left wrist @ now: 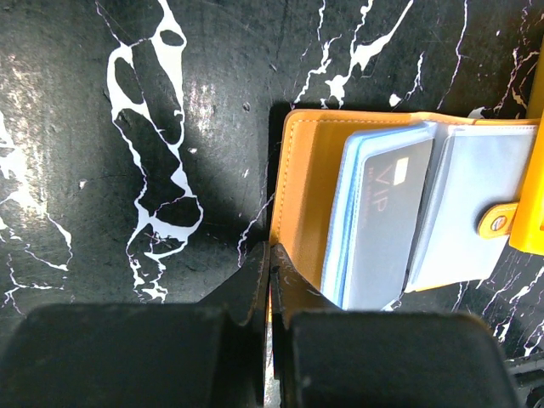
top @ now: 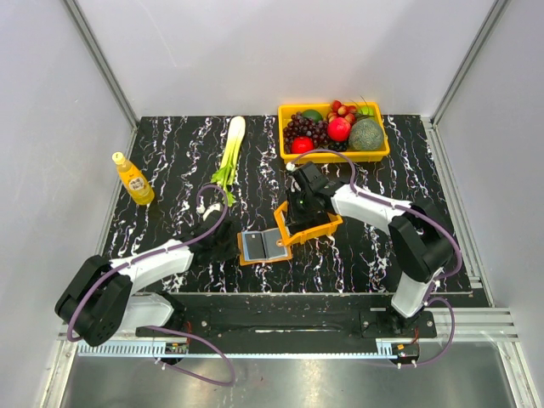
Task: Put the credit cards into the card holder
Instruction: Pick up the credit card from the storage box.
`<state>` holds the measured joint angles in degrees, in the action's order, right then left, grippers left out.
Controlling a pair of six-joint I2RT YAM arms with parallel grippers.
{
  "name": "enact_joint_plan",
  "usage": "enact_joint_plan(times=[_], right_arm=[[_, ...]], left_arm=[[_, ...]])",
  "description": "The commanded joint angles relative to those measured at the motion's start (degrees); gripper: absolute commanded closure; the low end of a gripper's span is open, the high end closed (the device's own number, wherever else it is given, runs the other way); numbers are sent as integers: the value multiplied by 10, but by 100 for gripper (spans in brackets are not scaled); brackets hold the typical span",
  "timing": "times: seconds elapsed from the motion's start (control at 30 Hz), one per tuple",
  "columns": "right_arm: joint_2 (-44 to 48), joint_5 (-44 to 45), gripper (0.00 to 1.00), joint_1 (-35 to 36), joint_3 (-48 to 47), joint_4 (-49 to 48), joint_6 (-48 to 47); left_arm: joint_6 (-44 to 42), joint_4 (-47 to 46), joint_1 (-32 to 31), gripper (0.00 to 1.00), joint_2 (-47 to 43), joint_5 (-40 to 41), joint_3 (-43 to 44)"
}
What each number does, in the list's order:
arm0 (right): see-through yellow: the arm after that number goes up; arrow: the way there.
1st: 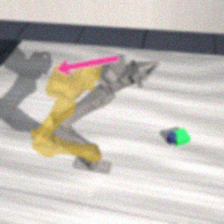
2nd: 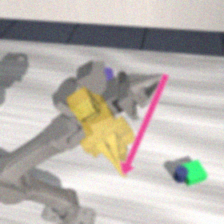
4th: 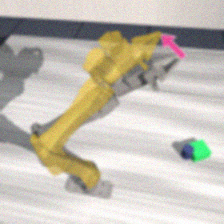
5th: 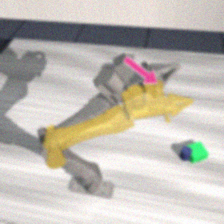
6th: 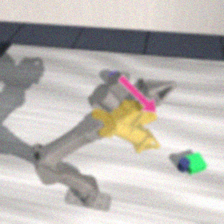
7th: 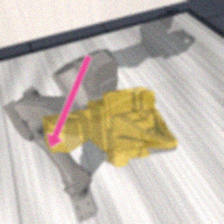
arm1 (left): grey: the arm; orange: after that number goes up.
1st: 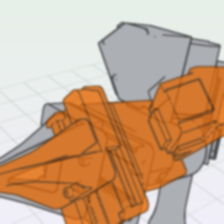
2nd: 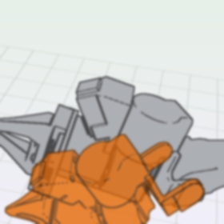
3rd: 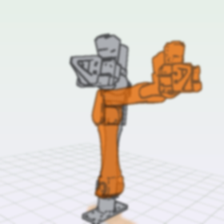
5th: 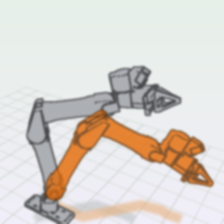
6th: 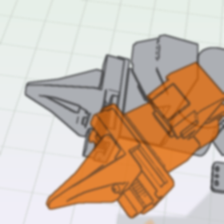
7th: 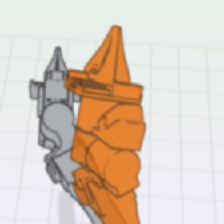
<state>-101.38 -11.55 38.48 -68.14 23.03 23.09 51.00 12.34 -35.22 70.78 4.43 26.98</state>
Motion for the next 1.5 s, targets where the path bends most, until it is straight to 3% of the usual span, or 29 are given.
enact_joint_plan(times=[0.0,0.33,0.8,1.03,1.47], right_arm=[[37,30,94,10,-17,10,-5],[55,50,94,9,-18,23,-11],[64,137,100,7,-25,53,-22],[109,153,100,7,-29,52,-23],[36,136,100,8,-27,46,-40]], left_arm=[[-6,20,-3,100,22,-18,-8],[-6,18,-3,100,20,-20,-9],[-8,25,-2,100,11,-18,-5],[-8,28,-3,100,4,-15,-8],[-7,31,-3,100,-1,-14,-7]])
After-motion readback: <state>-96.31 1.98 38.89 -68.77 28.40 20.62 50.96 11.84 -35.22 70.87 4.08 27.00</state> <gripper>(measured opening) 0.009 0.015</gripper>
